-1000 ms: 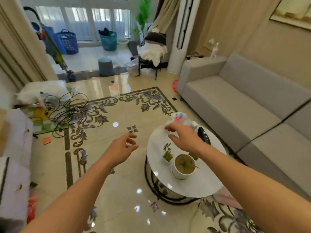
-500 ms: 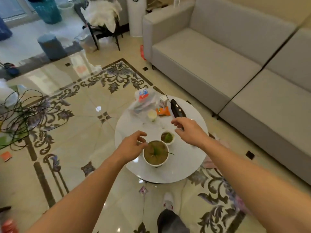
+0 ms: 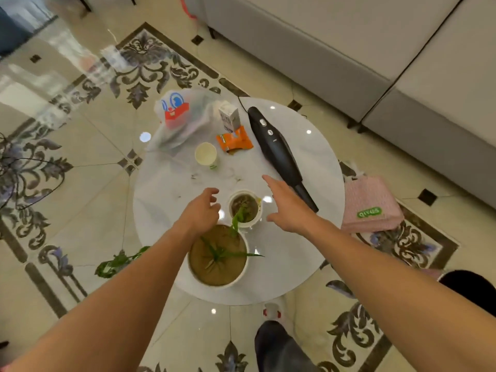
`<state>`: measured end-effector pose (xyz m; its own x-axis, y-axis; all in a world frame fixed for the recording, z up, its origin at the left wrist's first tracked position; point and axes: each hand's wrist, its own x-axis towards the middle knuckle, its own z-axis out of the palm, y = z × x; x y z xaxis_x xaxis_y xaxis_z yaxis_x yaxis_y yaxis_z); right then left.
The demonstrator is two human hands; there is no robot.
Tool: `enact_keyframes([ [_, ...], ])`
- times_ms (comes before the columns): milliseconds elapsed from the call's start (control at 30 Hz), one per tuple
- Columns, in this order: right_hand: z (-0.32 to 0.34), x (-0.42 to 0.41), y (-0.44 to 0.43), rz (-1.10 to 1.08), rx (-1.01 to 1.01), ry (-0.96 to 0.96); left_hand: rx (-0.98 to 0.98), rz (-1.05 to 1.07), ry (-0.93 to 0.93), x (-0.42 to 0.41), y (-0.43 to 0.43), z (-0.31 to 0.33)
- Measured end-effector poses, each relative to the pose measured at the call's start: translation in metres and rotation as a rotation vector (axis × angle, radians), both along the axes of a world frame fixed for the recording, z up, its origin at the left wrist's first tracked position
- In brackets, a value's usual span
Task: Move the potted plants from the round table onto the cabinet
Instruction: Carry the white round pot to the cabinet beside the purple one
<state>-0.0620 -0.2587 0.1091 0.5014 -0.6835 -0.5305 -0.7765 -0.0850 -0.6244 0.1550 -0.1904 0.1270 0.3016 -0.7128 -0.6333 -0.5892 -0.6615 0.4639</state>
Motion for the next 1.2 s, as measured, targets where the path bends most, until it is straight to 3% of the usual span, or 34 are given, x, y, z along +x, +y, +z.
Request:
enact_keyframes([
  [267,-0.075,0.013,0.004,0.084,0.068,0.036,0.229,-0.126,0.007,-0.001,-0.034,-0.059],
  [533,-0.104,0.026,0.015,-0.051,0.138,-0.073,0.171,-0.179,0.084,-0.003,-0.034,-0.060],
  [633,-0.111,0.027,0.011,-0.104,0.145,-0.124,0.153,-0.148,0.174,-0.002,-0.035,-0.061],
  [933,-0.126,0.023,0.008,-0.185,0.176,-0.338,0.188,-0.062,0.221,-0.002,-0.046,-0.079],
  [1200,-0.081,0.018,-0.012,-0.107,0.239,-0.469,0.020,-0.048,0.377,0.015,-0.038,-0.031],
])
